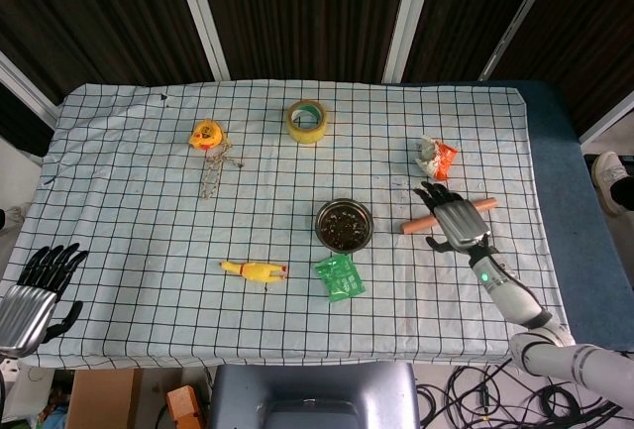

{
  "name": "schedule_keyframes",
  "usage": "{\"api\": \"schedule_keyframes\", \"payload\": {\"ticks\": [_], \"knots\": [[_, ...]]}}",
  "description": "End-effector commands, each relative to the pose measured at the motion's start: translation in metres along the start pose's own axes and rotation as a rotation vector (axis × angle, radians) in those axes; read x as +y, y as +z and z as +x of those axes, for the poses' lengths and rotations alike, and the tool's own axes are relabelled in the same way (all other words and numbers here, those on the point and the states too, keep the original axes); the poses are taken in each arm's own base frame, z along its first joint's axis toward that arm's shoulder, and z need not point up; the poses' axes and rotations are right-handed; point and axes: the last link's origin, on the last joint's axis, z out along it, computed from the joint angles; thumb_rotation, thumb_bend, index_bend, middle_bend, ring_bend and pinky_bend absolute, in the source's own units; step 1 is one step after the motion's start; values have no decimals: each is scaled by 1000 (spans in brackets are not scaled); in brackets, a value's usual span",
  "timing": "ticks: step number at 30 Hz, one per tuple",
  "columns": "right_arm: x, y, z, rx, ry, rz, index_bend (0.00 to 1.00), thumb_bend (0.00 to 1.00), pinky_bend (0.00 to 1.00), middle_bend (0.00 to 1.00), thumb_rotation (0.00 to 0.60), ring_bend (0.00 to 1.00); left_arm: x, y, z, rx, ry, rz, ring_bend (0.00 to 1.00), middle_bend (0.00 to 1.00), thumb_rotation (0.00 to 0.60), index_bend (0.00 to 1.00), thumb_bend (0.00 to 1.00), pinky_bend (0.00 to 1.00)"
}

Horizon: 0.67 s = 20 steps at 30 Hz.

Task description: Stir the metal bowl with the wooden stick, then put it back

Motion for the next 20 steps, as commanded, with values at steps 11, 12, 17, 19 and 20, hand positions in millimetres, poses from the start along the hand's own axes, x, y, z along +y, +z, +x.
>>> {"api": "schedule_keyframes", "payload": {"ticks": [11, 12, 17, 19, 20], "knots": [[15, -211, -1, 233, -146, -171, 0, 239, 24, 0, 600, 0, 29, -24, -4, 17, -44, 26, 0, 22, 600, 0, 414, 61], [15, -210, 0, 249, -145, -170, 0, 238, 24, 0, 600, 0, 28, -24, -4, 17, -40, 25, 0, 21, 600, 0, 414, 61], [19, -204, -5, 225, -146, -204, 0, 240, 24, 0, 600, 0, 25, -24, -3, 28, -34, 43, 0, 21, 600, 0, 413, 60], [20, -204, -4, 226, -142, -209, 0, 239, 24, 0, 600, 0, 25, -24, -2, 39, -34, 41, 0, 21, 600, 0, 413, 60], [20, -204, -4, 229, -142, -211, 0, 239, 24, 0, 600, 0, 25, -25, -2, 41, -34, 38, 0, 21, 600, 0, 413, 60]]}}
